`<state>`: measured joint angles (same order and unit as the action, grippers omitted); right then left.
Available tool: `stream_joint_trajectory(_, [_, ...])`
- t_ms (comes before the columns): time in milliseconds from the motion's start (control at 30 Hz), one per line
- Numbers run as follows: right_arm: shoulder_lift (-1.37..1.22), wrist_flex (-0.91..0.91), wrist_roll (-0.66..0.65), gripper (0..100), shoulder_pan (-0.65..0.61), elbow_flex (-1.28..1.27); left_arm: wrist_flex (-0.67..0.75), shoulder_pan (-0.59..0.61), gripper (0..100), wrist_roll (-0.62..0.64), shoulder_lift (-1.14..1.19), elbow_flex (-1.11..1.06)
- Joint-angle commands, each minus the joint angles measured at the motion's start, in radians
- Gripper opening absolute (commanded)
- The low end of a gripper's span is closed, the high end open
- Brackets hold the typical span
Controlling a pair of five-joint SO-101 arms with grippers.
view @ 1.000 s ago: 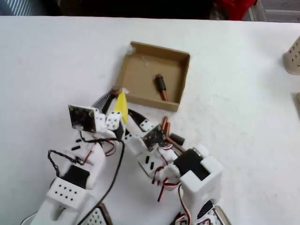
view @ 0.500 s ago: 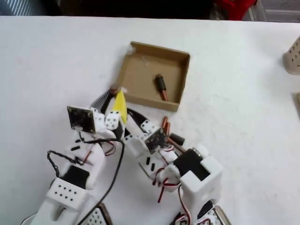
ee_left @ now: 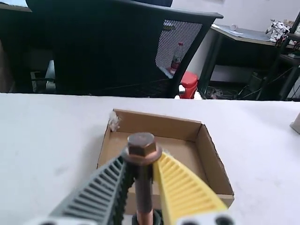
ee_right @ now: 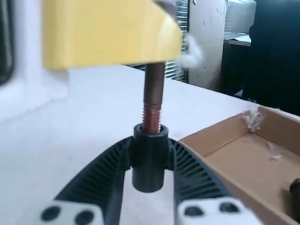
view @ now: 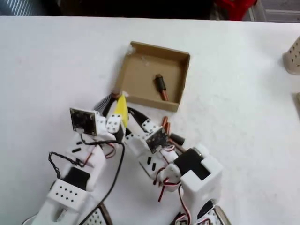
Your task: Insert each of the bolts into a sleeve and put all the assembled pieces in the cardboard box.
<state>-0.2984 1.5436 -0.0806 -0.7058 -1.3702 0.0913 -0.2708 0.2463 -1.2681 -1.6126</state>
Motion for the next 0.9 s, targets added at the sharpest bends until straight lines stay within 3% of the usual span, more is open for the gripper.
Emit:
stream_joint_trajectory(0, [0.018,0.025,0.009,1.6,0.027,0.002,-0.003,-0.015,2,-0.008,-0.019,-0.028])
stream_joint_trajectory(267, [0.018,0.024,0.011,1.6,0.030,0.005,-0.003,-0.090,2,-0.123,-0.019,-0.084])
stream_joint_trajectory(600, [0.018,0.024,0.011,1.6,0.030,0.005,-0.003,-0.087,3,-0.127,-0.019,-0.084])
stream_joint_trajectory(867, [0.016,0.024,0.009,1.6,0.031,0.005,-0.129,-0.038,31,-0.123,-0.018,-0.078])
